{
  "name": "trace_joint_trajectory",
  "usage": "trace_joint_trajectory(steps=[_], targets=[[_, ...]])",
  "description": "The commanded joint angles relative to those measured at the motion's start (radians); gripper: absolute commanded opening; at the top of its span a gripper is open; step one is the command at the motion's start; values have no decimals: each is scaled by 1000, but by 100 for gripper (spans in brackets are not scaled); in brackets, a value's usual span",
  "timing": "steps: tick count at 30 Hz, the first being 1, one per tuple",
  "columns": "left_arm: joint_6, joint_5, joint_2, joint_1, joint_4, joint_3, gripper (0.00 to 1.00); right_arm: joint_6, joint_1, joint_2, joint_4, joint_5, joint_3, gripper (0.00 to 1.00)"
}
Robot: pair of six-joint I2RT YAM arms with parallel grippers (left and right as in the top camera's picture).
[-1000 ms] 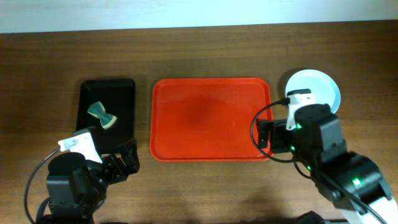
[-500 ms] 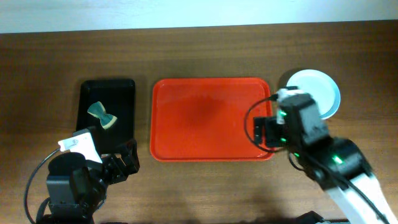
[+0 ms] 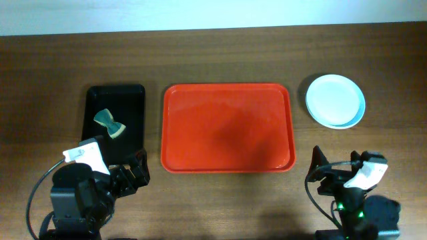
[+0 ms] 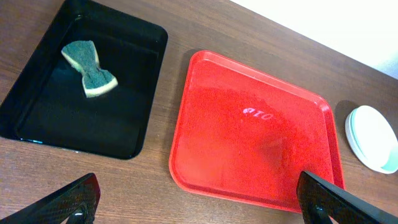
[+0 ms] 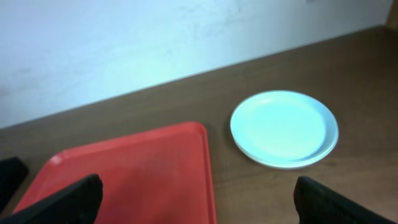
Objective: Clean dirty plates on tray and stack at the side
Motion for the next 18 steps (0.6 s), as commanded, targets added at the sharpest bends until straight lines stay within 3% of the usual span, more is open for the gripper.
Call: trace_joint_trajectory(steps=[1,18], targets=[[-6,7,-3,-3,2,-3,100,-6,-6,-79,79,-30,-119,98],[-6,7,-3,-3,2,-3,99,-10,34,-124,494,-27,-421,99]])
